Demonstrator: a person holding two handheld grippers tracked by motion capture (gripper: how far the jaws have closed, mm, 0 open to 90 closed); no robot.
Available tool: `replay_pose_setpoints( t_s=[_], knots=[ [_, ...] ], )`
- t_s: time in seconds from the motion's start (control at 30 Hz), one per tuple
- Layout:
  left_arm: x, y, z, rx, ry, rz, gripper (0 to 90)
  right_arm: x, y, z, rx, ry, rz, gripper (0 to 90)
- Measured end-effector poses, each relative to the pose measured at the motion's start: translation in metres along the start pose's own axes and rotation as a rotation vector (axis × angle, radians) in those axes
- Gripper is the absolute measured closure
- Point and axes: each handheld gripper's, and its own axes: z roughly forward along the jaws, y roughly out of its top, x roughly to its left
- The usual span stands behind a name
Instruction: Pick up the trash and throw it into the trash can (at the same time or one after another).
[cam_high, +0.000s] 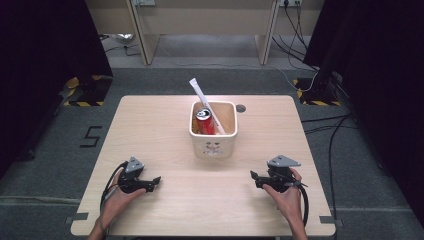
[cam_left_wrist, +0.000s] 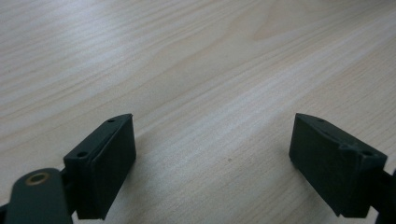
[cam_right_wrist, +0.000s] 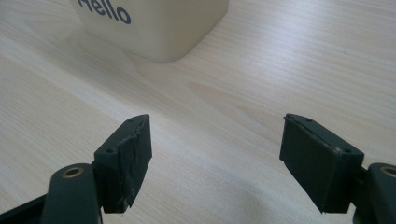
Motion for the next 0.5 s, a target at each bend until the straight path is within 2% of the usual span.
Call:
replay_pose_setpoints(
  t_s=[0.27, 0.4, 0.5],
  knots=[
    [0.0, 0.0, 0.0, 0.0, 0.0, 0.0, 13.9, -0.0003, -0.0057, -0.0003, 0.007, -0.003, 0.004, 25.1],
    [0.0, 0.0, 0.0, 0.0, 0.0, 0.0, 13.9, 0.0018, -0.0078, -0.0004, 0.025, -0.022, -0.016, 24.6],
    [0.0, 0.0, 0.0, 0.0, 0.0, 0.0, 13.9, 0.0032, -0.01, -0.0003, 0.028, -0.016, -0.018, 24.6]
  ],
)
